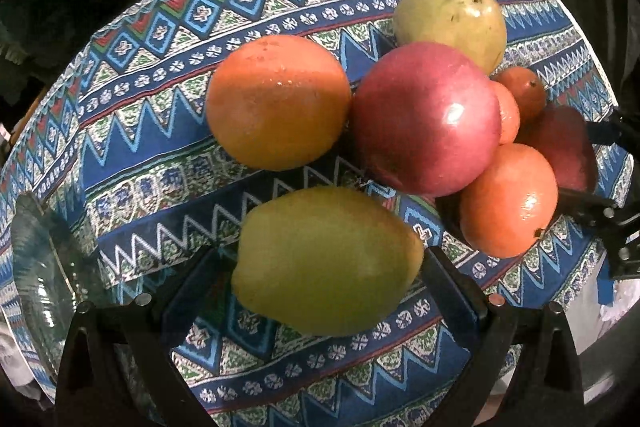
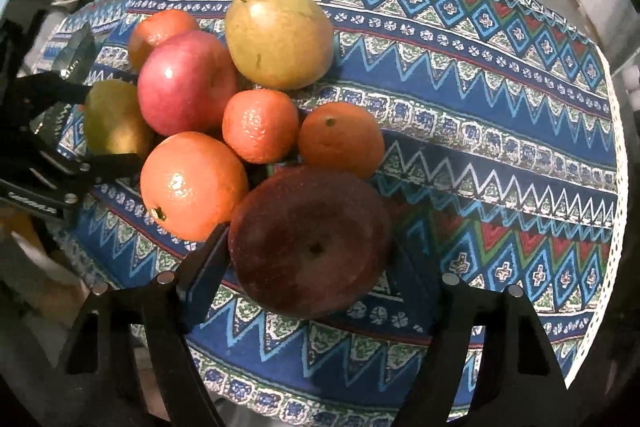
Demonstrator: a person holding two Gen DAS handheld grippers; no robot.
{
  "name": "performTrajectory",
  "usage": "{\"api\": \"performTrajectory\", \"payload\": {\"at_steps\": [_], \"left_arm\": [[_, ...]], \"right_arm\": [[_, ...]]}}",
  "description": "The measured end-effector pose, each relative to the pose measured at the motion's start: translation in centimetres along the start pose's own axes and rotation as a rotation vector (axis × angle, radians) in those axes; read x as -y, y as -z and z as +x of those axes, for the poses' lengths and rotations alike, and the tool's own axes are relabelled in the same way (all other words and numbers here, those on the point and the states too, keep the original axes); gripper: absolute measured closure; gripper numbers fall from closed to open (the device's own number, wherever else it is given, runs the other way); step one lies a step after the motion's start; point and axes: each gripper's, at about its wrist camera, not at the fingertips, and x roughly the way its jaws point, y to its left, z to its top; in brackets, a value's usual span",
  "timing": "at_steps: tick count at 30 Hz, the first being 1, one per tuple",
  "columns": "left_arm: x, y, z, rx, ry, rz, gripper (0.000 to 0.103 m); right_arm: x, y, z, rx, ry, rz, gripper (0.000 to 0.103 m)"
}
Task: Organize fruits
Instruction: 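Lower both tools toward the fruit cluster, left over the yellow pear, then grasp the yellow pear with the left tool while the right grasps the red apple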
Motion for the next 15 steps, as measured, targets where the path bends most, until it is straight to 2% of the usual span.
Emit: {"api": "performTrajectory", "payload": {"at_steps": [5, 9, 15], "left_arm": [[0.1, -0.2, 0.8, 0.002, 0.02, -0.004, 0.005], [0.3, -0.8, 1.0, 0.016, 0.058, 0.0, 0.016], [0.3, -0.9, 0.9, 0.036, 0.066, 0.007, 0.017]], "right_arm": [[1.4, -0.4, -0.1, 0.023, 0.033, 0.035, 0.027], [0.8, -0.1, 0.3, 0.02, 0.032, 0.036, 0.027], [0.2, 0.1, 0.4, 0.039, 0.067, 0.026, 0.028]]}}
